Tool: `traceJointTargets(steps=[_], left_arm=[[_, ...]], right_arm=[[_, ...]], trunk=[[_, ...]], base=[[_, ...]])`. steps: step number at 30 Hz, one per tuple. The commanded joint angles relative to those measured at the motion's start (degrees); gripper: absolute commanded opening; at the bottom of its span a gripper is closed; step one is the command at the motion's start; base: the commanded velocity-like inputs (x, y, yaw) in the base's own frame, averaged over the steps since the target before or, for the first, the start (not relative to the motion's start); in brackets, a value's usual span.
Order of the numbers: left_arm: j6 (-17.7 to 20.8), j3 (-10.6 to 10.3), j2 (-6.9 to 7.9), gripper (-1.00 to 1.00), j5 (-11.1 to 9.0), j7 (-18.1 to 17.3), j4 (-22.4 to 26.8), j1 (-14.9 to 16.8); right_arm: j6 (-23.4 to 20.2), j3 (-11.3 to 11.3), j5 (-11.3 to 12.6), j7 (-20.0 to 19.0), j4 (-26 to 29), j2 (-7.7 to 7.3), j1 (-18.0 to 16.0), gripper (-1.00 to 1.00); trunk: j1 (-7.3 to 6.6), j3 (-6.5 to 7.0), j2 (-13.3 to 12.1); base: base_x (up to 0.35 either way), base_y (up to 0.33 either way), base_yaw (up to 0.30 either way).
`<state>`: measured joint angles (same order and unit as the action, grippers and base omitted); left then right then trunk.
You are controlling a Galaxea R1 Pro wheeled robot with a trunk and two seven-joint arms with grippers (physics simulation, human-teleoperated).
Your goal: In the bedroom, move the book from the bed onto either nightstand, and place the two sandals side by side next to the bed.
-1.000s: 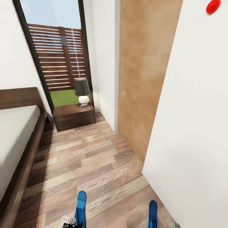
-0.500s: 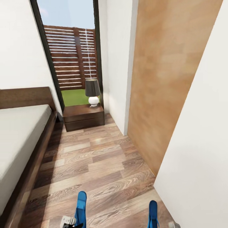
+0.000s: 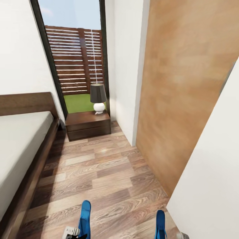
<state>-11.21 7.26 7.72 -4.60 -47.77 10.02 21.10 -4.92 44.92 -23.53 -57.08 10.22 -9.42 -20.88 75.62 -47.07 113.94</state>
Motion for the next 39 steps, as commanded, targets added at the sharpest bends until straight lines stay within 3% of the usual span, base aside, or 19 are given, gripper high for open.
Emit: traceJointTargets(steps=[1, 16, 39], left_arm=[[-0.22, 0.04, 0.01, -1.0, -0.23, -0.04, -0.07, 0.04], [-0.22, 0.04, 0.01, -1.0, -0.23, -0.04, -0.08, 0.02], [-0.22, 0.06, 0.01, -1.0, -0.23, -0.04, -0.07, 0.04]], right_arm=[[-0.53, 0.52, -0.23, -0.22, 0.07, 0.02, -0.04, -1.0], [-0.53, 0.52, -0.23, -0.22, 0.05, 0.02, -0.04, -1.0], [-0.53, 0.52, -0.24, -0.22, 0.03, 0.03, -0.04, -1.0]], trunk=[[0.02, -0.05, 0.02], [0.02, -0.05, 0.02], [0.02, -0.05, 0.02]], base=[[0.3, 0.0, 0.0], [0.301, 0.0, 0.141], [0.301, 0.0, 0.049]])
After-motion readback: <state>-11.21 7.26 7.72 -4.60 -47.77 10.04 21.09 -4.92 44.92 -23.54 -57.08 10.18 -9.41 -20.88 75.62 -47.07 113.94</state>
